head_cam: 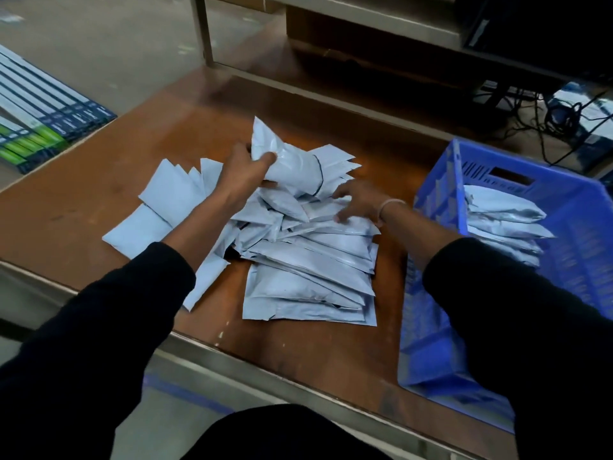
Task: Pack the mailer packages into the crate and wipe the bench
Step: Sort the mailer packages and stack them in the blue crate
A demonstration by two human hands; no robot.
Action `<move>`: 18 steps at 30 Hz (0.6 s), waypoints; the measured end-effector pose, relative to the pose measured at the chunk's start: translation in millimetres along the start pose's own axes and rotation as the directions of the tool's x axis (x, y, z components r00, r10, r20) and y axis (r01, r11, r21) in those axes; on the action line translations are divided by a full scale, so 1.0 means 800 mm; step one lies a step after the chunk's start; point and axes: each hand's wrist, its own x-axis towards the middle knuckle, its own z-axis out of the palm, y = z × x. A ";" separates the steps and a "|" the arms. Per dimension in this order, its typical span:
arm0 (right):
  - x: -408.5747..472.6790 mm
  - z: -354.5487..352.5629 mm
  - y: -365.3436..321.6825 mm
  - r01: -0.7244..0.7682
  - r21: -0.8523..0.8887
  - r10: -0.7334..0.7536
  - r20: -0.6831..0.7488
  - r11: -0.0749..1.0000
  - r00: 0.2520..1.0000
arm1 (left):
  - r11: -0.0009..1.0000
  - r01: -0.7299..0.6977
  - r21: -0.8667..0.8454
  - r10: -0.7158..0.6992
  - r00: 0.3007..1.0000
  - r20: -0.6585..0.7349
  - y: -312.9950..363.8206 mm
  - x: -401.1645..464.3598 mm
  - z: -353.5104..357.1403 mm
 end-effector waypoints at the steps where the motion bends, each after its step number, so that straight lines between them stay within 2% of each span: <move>1: 0.002 0.008 -0.003 0.021 -0.019 -0.021 0.031 1.000 0.999 | 1.000 -0.009 0.003 0.009 1.000 -0.004 -0.003 -0.001 -0.002; 8: 0.009 0.021 -0.005 0.099 -0.113 -0.112 -0.112 0.989 0.987 | 0.999 -0.046 -0.003 0.046 0.999 0.005 -0.003 -0.011 -0.005; 10: 0.003 0.003 0.003 0.126 -0.207 -0.147 -0.090 0.970 0.985 | 0.996 -0.085 -0.017 0.085 0.996 -0.013 -0.003 -0.009 -0.004; 13: -0.022 -0.042 0.003 0.130 -0.346 -0.138 0.002 0.929 0.990 | 0.984 -0.087 -0.157 0.090 0.996 0.015 0.004 -0.005 0.004; 16: -0.061 -0.105 0.001 0.138 -0.275 -0.125 0.063 0.952 0.990 | 0.969 -0.036 -0.245 0.056 0.996 0.076 0.013 -0.001 0.015; 18: -0.085 -0.144 0.007 0.179 -0.139 -0.167 0.092 0.974 0.982 | 0.960 0.003 -0.279 0.030 0.993 0.114 0.019 0.000 0.025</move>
